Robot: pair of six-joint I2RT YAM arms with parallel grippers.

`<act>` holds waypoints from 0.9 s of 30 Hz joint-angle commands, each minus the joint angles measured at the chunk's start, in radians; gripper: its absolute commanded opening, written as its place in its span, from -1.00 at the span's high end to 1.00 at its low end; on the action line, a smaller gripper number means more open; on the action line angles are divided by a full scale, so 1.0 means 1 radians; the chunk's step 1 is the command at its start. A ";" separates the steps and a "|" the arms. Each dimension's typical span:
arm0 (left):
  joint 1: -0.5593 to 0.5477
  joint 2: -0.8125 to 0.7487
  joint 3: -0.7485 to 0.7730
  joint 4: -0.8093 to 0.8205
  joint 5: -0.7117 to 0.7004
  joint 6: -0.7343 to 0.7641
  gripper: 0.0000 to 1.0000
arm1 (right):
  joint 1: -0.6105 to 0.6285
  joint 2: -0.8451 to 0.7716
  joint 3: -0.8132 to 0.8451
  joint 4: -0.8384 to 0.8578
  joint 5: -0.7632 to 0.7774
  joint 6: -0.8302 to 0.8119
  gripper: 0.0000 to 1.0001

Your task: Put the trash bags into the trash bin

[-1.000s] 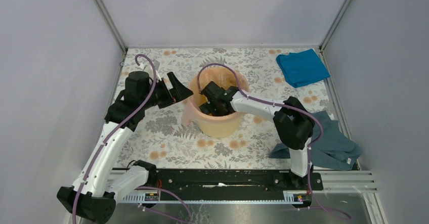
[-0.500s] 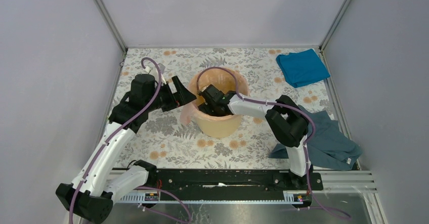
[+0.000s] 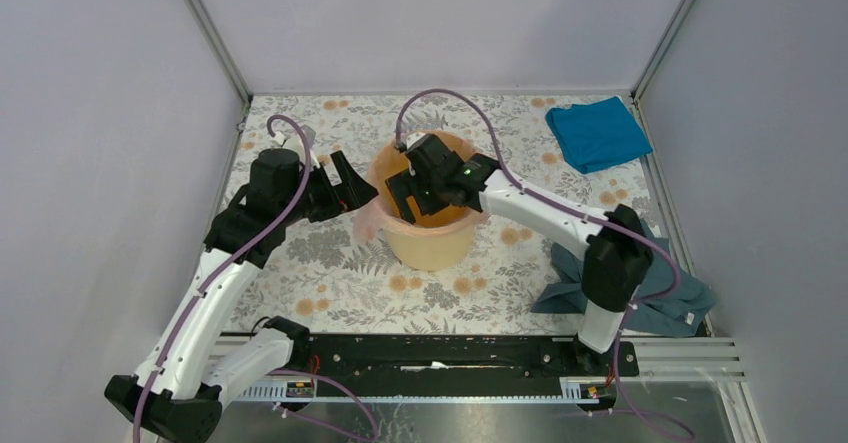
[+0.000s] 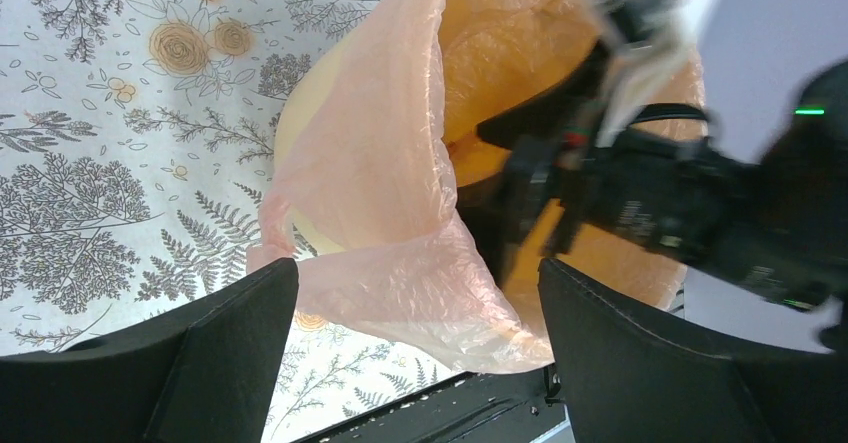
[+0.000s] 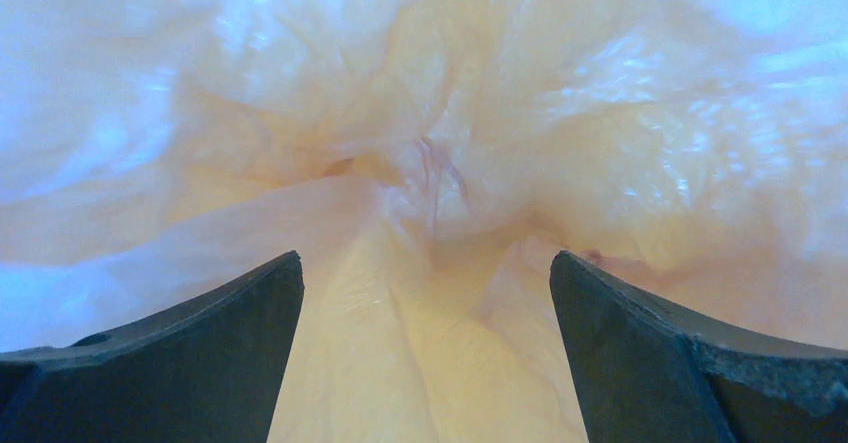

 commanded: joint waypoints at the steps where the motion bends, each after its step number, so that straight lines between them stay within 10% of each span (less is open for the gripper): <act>1: -0.003 -0.019 0.040 0.010 -0.009 0.016 -0.88 | 0.001 -0.091 0.081 -0.069 0.061 0.033 -0.99; 14: -0.005 -0.108 -0.090 -0.004 0.039 0.000 -0.43 | 0.000 -0.350 0.089 -0.031 0.097 0.046 -0.99; 22: -0.005 -0.122 -0.201 0.017 0.014 -0.019 -0.39 | -0.012 -0.557 -0.055 0.063 0.403 -0.008 -0.99; 27: -0.005 -0.099 -0.243 0.072 0.037 -0.002 -0.40 | -0.187 -0.586 -0.096 0.069 0.198 0.034 -0.99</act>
